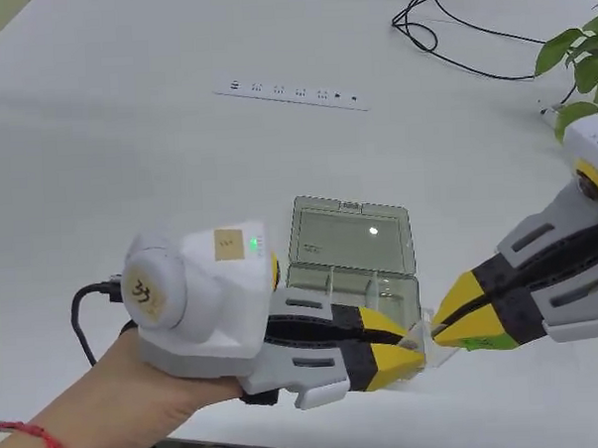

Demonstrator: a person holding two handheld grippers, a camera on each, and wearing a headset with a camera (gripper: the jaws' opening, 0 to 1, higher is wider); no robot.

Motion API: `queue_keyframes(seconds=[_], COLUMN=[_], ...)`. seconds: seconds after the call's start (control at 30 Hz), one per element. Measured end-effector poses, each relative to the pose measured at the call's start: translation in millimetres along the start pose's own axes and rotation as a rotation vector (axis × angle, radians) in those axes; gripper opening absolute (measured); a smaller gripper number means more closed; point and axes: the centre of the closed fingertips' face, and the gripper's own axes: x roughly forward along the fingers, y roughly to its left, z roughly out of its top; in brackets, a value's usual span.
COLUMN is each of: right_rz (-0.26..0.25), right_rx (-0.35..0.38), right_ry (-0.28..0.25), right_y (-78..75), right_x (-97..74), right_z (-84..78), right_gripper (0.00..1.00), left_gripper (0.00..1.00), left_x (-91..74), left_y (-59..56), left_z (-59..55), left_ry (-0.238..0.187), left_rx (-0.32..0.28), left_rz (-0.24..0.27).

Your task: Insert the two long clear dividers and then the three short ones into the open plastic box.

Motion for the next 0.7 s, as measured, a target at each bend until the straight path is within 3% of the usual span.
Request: queue_keyframes(seconds=[0.33, 0.7], right_rz=[-0.062, -0.177], right_rx=[0.009, 0.036], right_ry=[-0.020, -0.026], right_y=[-13.0, -57.3], right_x=[-7.1, 1.9], right_z=[1.3, -11.8], right_gripper=[0.02, 0.02], left_gripper=[0.13, 0.38], left_x=[-20.6, -49.3], left_y=[13.4, 39.5], left_z=[-13.1, -35.7], left_ry=[0.014, 0.057], left_rx=[-0.038, -0.074], left_rz=[0.084, 0.216])
